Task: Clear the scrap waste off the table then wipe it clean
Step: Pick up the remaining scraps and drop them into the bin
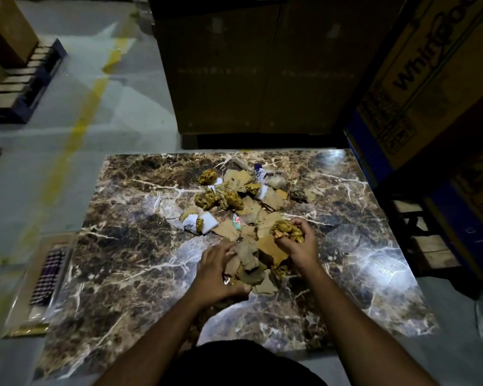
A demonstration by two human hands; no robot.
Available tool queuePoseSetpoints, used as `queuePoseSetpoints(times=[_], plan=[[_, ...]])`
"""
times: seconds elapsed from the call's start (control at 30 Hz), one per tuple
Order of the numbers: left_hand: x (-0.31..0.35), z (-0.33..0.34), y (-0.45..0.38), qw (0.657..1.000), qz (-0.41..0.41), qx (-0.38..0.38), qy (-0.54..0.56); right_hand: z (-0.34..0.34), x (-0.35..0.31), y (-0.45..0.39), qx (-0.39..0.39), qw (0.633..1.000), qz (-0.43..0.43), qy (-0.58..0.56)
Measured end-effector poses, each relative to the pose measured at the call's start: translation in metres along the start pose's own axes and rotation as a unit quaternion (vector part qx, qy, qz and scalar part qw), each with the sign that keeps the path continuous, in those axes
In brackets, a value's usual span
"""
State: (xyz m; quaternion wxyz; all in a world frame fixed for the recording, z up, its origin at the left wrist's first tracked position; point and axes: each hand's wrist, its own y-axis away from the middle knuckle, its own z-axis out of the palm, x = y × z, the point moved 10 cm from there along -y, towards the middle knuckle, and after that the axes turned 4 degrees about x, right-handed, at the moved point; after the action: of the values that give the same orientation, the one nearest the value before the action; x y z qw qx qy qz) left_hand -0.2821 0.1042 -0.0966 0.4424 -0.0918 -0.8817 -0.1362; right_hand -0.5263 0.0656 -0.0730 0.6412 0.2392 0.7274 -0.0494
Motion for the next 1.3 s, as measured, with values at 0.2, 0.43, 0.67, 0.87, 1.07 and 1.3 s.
queuePoseSetpoints(times=[0.2, 0.43, 0.67, 0.87, 1.07, 1.3], plan=[[-0.024, 0.035, 0.008, 0.976, 0.031, 0.008, -0.214, -0.022, 0.027, 0.027, 0.048, 0.997, 0.001, 0.067], [-0.022, 0.035, -0.005, 0.98, 0.018, 0.082, -0.178, -0.06, 0.016, 0.02, 0.163, 0.985, -0.032, 0.054], [-0.005, 0.032, -0.029, 0.994, 0.007, 0.092, -0.066, -0.036, 0.028, 0.001, 0.086, 0.976, -0.057, 0.192], [0.004, 0.044, -0.048, 0.989, -0.029, 0.144, -0.022, 0.022, 0.031, 0.009, 0.011, 0.979, -0.078, 0.187], [0.008, 0.042, -0.055, 0.965, -0.073, 0.223, 0.114, 0.044, 0.041, 0.014, -0.037, 0.987, -0.078, 0.134], [0.02, 0.045, -0.062, 0.926, -0.08, 0.269, 0.254, 0.044, 0.038, 0.005, -0.045, 0.999, -0.017, 0.004]])
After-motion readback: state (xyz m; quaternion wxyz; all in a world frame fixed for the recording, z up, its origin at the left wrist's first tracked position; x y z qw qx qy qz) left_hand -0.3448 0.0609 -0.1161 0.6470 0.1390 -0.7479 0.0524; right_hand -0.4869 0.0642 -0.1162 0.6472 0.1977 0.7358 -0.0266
